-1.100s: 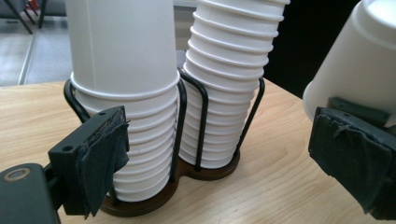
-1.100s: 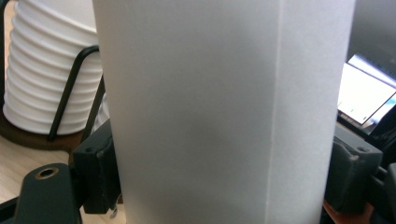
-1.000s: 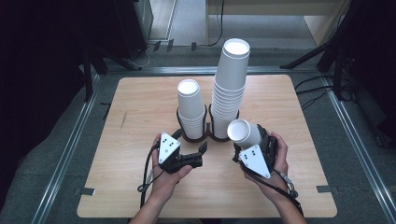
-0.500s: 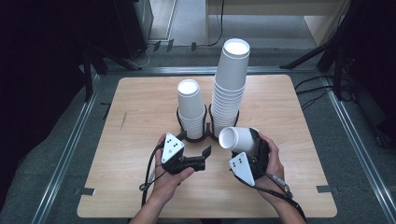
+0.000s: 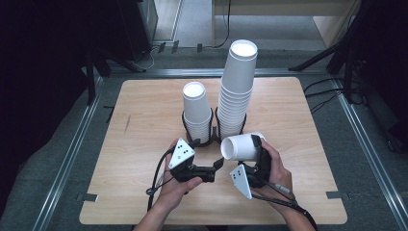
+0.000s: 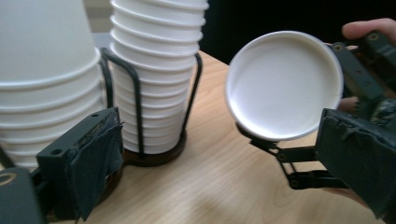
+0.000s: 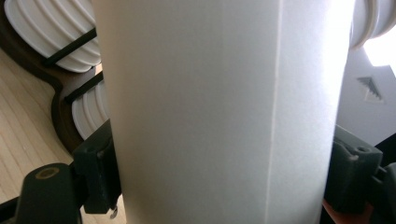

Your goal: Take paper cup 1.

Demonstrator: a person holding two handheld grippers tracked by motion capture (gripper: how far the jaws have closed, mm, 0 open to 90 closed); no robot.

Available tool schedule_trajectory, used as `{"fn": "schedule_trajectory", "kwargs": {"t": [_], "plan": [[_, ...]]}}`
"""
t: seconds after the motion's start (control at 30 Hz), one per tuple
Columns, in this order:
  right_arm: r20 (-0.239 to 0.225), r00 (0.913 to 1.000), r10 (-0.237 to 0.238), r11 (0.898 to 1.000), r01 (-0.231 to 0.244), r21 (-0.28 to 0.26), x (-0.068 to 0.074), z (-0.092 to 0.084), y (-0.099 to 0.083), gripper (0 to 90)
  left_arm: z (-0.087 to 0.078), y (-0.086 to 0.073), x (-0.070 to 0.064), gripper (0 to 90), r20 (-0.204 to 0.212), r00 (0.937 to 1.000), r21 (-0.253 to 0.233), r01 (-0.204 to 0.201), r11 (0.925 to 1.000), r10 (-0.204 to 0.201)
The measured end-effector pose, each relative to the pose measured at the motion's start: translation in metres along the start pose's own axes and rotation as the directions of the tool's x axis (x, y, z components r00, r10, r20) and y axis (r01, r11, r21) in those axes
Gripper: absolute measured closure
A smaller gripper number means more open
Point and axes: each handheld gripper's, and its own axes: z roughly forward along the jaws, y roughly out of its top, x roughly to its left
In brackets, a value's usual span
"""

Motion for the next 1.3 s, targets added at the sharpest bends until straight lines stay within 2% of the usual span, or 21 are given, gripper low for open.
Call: {"fn": "schedule_trajectory", "kwargs": {"t": [0.2, 0.37, 0.5, 1.03, 1.27, 1.3], "plan": [[0.002, 0.9977, -0.067, 0.998, 0.067, -0.017, 0.006, 0.0, 0.0, 16.6, 0.002, -0.001, -0.002, 1.3, 0.052, 0.9986, 0.016, 0.0, 0.9999, -0.001], [0.003, 0.9944, -0.105, 0.994, 0.105, -0.037, 0.01, -0.002, 0.002, 16.6, 0.003, -0.001, -0.002, 1.3, 0.07, 0.9974, 0.024, 0.015, 0.9996, -0.016], [0.002, 0.9909, -0.134, 0.99, 0.134, -0.047, 0.013, -0.003, 0.005, 16.6, 0.004, -0.001, -0.004, 1.4, 0.079, 0.9968, 0.028, 0.012, 0.9995, -0.014], [-0.015, 0.9864, -0.164, 0.981, 0.161, -0.105, 0.021, -0.009, 0.015, 16.4, 0.01, -0.005, -0.008, 1.4, 0.105, 0.9944, 0.069, -0.005, 0.9976, -0.002], [-0.025, 0.9864, -0.163, 0.978, 0.158, -0.135, 0.024, -0.013, 0.019, 16.4, 0.012, -0.007, -0.009, 1.6, 0.139, 0.9902, 0.086, -0.001, 0.9963, -0.011], [-0.021, 0.9835, -0.18, 0.975, 0.175, -0.136, 0.023, -0.013, 0.019, 16.4, 0.012, -0.007, -0.009, 1.7, 0.142, 0.9897, 0.088, 0.002, 0.9961, -0.015]]}}
